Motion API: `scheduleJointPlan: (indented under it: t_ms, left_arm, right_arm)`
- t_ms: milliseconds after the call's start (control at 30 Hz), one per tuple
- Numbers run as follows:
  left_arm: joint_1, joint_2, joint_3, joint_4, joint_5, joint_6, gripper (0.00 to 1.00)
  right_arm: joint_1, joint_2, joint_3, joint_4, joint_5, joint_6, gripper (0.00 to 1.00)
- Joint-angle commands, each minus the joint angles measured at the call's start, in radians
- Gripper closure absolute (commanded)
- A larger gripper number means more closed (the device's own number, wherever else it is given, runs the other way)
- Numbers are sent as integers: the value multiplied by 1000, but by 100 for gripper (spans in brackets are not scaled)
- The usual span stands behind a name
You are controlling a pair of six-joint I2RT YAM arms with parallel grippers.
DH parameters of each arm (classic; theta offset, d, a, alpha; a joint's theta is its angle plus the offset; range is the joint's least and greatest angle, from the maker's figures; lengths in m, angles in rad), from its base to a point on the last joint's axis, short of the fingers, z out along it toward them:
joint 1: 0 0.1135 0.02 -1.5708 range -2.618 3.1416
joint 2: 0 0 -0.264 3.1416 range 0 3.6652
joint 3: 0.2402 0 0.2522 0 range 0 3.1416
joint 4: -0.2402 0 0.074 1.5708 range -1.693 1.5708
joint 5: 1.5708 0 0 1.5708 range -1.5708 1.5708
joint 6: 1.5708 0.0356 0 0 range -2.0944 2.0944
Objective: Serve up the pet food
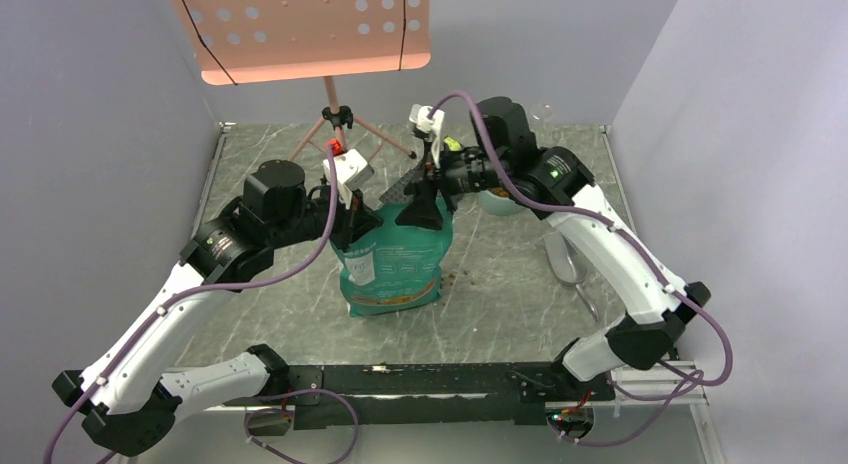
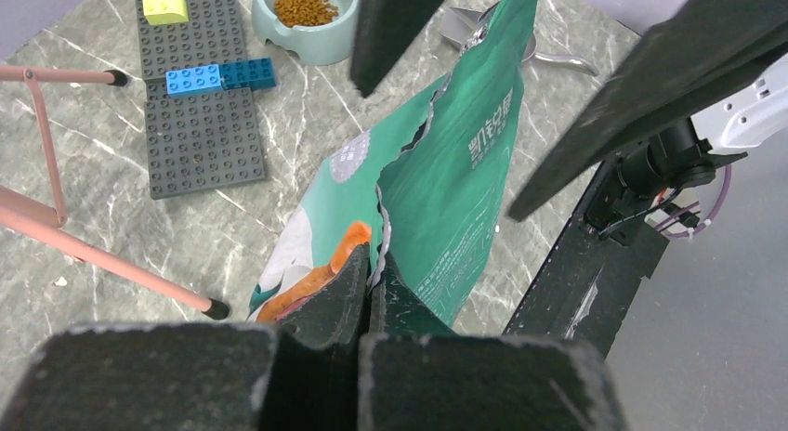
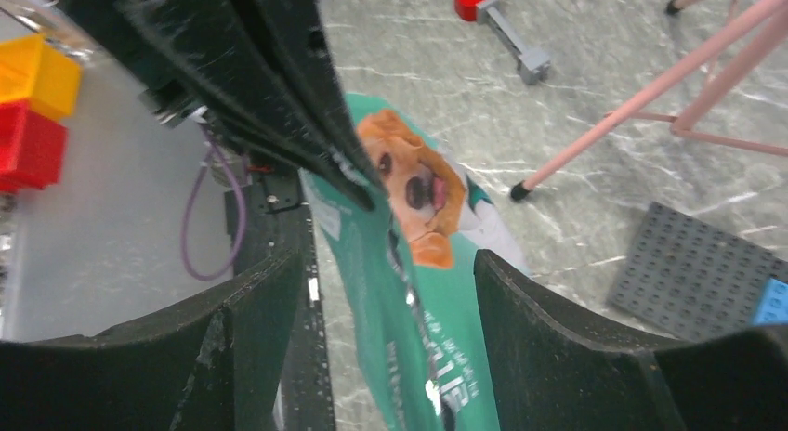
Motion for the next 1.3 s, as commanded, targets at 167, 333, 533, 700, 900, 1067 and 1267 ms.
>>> scheduleJointPlan:
  t_ms: [167, 333, 533, 700, 900, 1067, 1267]
  left_arm:
    - [6, -26, 28, 28, 32, 20, 100]
    - [5, -35, 23, 19, 26, 27, 100]
    - [13, -75, -6, -51, -57, 26, 72]
    - [23, -109, -39, -65, -106, 20, 91]
    - [26, -143, -33, -79, -178, 38, 100]
    - [26, -181, -54, -38, -166, 39, 100]
    - [26, -177, -57, -17, -123, 29, 100]
  right_arm:
    - [89, 131, 210, -246, 241, -165, 31]
    - [94, 143, 244, -264, 217, -164, 95]
    - [56, 28, 112, -111, 200, -81, 100]
    - [54, 38, 117, -161, 224, -85, 100]
    - [54, -9, 65, -136, 293, -69, 100]
    - [53, -19, 28, -193, 453, -78, 83]
    - [50, -121, -91, -123, 464, -67, 100]
